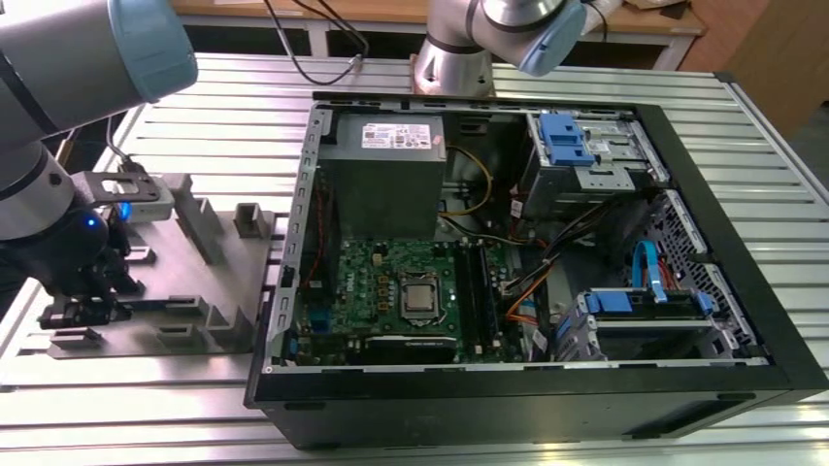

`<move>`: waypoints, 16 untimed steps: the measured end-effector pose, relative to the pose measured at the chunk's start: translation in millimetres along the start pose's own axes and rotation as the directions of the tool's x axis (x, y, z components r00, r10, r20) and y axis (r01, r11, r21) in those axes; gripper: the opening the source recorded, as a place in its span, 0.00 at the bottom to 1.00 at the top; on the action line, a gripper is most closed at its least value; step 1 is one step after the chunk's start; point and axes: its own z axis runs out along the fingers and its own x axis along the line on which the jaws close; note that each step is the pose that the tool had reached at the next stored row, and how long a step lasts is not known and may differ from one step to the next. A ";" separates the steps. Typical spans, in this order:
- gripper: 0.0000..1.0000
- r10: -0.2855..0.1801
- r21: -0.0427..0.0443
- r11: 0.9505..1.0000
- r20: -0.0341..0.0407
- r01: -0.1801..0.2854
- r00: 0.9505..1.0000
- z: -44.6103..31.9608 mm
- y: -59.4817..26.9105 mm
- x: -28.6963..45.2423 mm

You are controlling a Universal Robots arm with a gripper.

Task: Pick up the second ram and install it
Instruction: 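Pick up the second ram and move it above second insertion slot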

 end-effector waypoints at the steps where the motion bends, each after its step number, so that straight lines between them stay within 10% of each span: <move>1: 0.39 0.000 0.000 1.000 0.000 0.000 1.000 0.0 0.0 0.0; 8: 0.18 0.000 0.000 1.000 0.000 0.000 1.000 0.1 0.0 0.0; 16: 0.18 0.000 0.000 1.000 0.002 0.000 1.000 -0.3 0.0 0.0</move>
